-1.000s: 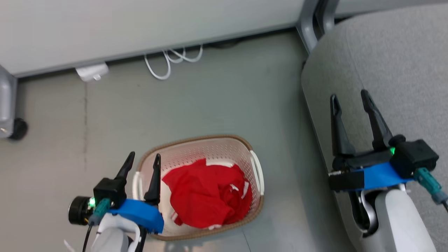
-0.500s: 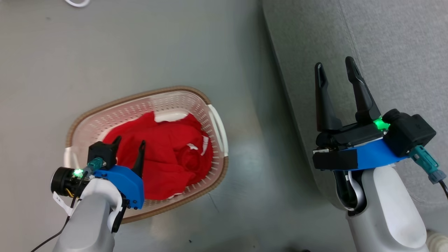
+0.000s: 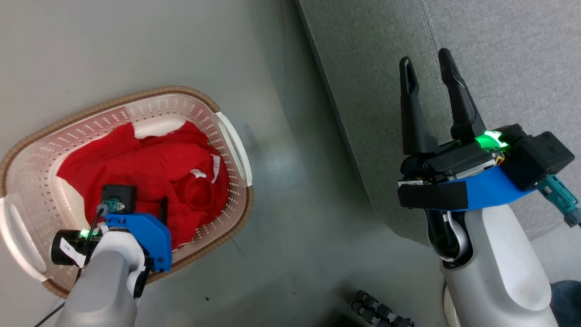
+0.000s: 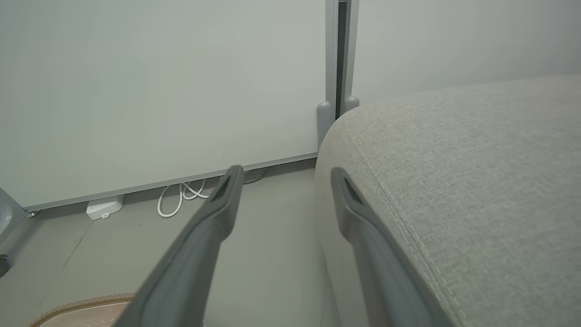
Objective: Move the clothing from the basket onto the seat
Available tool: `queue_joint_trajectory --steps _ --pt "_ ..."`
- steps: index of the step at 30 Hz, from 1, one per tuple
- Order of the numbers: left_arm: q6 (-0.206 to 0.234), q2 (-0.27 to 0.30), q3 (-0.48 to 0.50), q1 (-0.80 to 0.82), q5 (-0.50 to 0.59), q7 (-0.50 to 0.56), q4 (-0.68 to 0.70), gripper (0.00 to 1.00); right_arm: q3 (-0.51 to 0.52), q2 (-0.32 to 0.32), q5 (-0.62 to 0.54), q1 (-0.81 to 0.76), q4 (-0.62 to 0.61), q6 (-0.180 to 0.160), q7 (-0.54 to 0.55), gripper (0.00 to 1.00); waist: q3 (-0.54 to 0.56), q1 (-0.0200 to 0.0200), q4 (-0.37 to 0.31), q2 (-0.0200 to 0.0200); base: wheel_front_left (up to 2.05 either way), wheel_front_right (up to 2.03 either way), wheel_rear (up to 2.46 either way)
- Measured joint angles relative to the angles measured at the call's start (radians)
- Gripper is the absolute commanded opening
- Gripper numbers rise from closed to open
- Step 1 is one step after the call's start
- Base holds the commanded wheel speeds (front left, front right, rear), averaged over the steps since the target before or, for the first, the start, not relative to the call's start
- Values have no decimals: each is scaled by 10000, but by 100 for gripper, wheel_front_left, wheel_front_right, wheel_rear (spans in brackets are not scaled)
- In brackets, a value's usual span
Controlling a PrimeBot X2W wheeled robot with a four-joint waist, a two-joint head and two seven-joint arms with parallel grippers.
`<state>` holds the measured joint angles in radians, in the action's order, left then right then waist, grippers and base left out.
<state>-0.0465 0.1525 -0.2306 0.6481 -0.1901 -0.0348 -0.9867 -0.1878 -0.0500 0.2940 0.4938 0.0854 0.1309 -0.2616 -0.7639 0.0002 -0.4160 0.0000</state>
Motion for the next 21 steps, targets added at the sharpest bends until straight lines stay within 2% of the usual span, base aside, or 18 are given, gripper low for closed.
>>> queue_joint_trajectory --steps 9,21 --pt "48 236 81 368 -171 234 -205 100 -255 0 458 177 -186 0 0 100 -642 -1 -313 0 0 0 0" --pt "1108 -59 546 1049 -650 115 -259 100 -485 0 800 219 -332 0 0 100 -1217 -2 -621 0 0 0 0"
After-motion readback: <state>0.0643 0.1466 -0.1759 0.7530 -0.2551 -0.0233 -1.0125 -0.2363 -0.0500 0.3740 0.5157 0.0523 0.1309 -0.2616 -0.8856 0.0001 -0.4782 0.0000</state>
